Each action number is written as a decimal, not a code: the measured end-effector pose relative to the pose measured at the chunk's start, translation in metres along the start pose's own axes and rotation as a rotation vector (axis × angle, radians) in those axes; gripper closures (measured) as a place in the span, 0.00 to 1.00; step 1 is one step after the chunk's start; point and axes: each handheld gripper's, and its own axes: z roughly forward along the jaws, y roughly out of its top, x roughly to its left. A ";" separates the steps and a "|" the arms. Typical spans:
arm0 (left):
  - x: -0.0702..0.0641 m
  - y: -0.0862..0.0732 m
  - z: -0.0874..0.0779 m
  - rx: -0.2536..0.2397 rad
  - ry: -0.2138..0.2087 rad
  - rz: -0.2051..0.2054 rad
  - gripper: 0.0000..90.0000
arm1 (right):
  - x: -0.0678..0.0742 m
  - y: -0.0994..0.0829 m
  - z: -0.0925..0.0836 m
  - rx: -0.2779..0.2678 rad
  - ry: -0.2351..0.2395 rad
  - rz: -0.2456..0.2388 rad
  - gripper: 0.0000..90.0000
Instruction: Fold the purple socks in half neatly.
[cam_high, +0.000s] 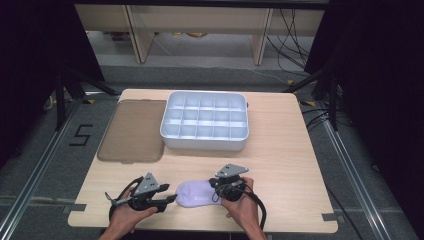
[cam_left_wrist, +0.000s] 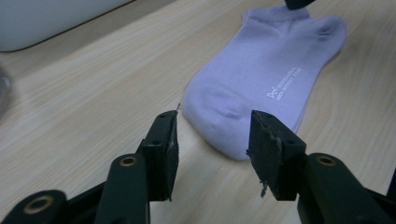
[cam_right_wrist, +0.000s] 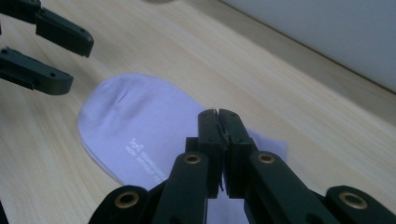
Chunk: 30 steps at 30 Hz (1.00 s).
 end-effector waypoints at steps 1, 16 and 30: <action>-0.002 0.002 0.006 -0.009 -0.012 -0.010 0.59 | -0.002 -0.001 -0.002 -0.004 -0.006 -0.004 0.98; -0.008 0.007 0.030 0.073 0.008 0.050 0.71 | -0.003 -0.010 -0.006 0.021 -0.008 -0.019 0.94; 0.001 0.012 0.018 0.004 -0.089 0.001 0.92 | 0.009 -0.010 0.007 0.067 0.037 -0.059 0.95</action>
